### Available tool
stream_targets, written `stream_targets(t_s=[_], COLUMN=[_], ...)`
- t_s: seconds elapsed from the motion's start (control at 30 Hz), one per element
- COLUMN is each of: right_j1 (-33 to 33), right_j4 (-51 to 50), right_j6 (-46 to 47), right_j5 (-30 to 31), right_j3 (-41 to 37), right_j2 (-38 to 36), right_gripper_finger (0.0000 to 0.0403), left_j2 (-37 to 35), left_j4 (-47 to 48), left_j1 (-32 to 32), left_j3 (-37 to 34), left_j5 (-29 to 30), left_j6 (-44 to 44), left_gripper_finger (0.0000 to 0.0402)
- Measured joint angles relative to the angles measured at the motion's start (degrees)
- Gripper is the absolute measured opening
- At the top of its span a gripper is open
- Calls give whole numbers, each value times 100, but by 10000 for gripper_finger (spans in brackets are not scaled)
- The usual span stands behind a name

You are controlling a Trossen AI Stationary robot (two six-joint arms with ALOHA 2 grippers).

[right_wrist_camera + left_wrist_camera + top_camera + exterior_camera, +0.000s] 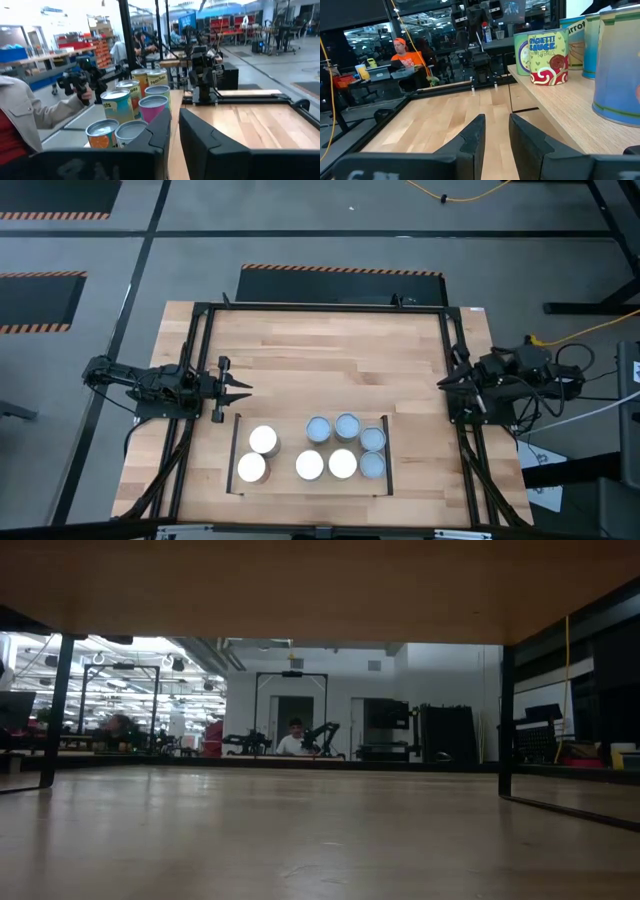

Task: Pick and place cans onto a shelf
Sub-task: Return to Home Position

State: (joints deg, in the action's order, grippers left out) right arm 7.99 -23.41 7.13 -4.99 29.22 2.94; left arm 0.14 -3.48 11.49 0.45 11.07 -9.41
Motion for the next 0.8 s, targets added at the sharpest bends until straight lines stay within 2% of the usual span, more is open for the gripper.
stream_targets(t_s=[0.1,0.47,0.8], right_j1=[0,0,0], right_j4=[-6,19,480], right_j6=[7,-12,-31], right_j5=[-3,85,95], right_j3=[-164,-506,-1024], right_j2=[-299,-284,-286], right_gripper_finger=[45,45,45], left_j2=[0,1,1], left_j4=[0,19,19], left_j1=[0,0,0], left_j3=[0,0,0], left_j5=[0,2,2], left_j6=[0,10,15], left_gripper_finger=[80,80,80])
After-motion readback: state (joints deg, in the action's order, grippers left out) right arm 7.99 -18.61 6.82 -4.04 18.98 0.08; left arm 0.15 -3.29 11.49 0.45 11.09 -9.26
